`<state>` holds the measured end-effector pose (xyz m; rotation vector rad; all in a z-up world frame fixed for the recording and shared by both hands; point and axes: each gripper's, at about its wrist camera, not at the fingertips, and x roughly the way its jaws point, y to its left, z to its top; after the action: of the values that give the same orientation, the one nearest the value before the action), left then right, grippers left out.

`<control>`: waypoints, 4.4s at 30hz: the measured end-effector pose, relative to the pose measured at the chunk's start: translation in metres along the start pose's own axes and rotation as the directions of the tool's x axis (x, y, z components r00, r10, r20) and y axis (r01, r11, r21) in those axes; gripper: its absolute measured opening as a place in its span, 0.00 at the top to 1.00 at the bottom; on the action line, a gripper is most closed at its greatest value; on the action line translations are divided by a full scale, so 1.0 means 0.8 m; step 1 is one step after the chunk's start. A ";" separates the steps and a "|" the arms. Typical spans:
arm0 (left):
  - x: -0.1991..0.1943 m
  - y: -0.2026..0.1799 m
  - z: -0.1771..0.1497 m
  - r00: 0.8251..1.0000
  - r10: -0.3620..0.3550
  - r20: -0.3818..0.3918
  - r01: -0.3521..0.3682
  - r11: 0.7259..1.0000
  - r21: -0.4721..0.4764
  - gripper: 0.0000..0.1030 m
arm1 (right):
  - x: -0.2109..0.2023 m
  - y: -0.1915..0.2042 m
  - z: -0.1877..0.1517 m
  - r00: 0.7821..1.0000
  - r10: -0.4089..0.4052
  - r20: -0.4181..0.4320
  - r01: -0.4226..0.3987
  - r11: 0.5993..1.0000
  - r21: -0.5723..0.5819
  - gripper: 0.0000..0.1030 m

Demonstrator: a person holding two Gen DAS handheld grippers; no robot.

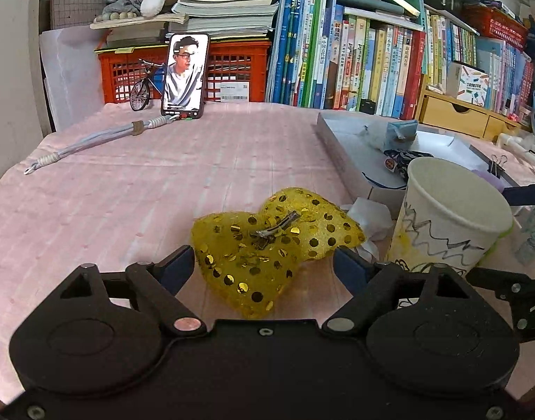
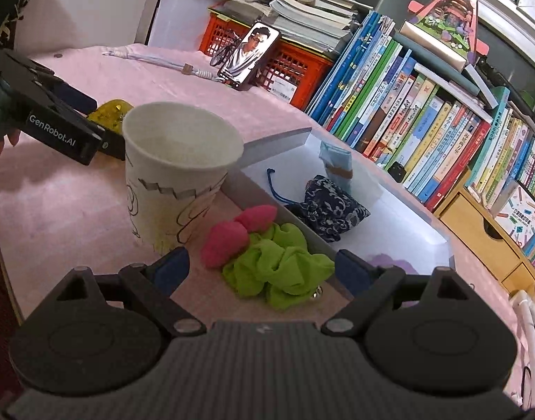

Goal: Organize soft objects
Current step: 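Grasp the yellow polka-dot bow with the left tool while the right tool grasps the pink-green scrunchie, then lift the bow with the left tool while the right tool carries the scrunchie to the tray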

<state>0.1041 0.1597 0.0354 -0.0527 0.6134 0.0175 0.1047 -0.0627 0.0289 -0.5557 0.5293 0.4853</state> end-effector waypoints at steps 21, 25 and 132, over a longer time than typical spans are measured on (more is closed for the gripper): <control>0.010 0.004 0.001 1.000 0.028 0.014 -0.027 0.999 -0.027 0.44 | 0.033 0.005 -0.003 0.999 -0.029 -0.015 0.029 1.000 -0.008 0.08; 0.010 0.002 0.002 0.999 0.038 0.020 -0.037 0.999 -0.029 0.49 | 0.033 0.004 -0.004 0.999 -0.032 -0.008 0.032 0.999 -0.002 0.12; 0.202 -0.271 0.229 0.916 -0.147 -0.373 0.148 0.989 -0.026 0.56 | 0.067 -0.306 -0.016 0.999 0.033 -0.027 -0.004 0.697 0.717 0.60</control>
<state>0.3483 -0.0465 0.1012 -0.1009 0.9915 -0.1432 0.2779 -0.2378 0.0768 0.2069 0.7102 0.2470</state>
